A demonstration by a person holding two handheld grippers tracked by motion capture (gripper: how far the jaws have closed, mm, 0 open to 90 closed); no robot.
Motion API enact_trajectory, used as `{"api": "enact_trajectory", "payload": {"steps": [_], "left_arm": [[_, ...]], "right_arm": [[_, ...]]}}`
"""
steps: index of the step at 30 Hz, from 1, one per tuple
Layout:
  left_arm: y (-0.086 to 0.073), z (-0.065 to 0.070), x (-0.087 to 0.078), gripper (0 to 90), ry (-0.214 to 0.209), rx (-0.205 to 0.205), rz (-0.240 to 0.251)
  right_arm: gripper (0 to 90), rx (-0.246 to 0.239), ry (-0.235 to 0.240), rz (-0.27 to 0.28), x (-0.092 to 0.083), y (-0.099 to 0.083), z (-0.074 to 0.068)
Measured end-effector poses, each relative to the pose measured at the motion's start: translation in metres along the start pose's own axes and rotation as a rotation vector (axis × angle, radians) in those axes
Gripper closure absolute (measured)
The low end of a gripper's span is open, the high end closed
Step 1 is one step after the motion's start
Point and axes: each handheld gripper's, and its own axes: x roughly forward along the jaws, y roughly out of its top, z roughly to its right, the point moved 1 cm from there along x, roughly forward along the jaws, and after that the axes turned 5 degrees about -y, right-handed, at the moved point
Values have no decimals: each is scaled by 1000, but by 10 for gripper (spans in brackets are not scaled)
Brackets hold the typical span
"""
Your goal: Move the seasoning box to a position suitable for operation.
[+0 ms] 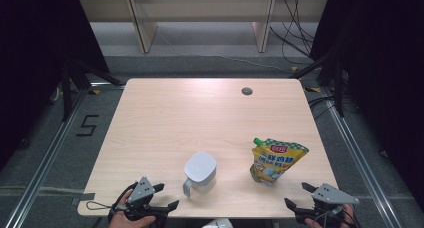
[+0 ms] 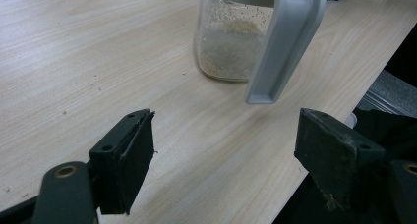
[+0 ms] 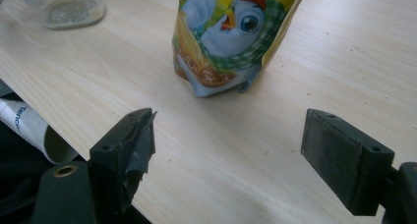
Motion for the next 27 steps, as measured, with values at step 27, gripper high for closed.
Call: {"api": "enact_trajectory", "payload": {"steps": [27], "left_arm": [[15,13,8,218,-23,-42,43]], "right_arm": [[196,-12,-5,8,1,0,-1]]}}
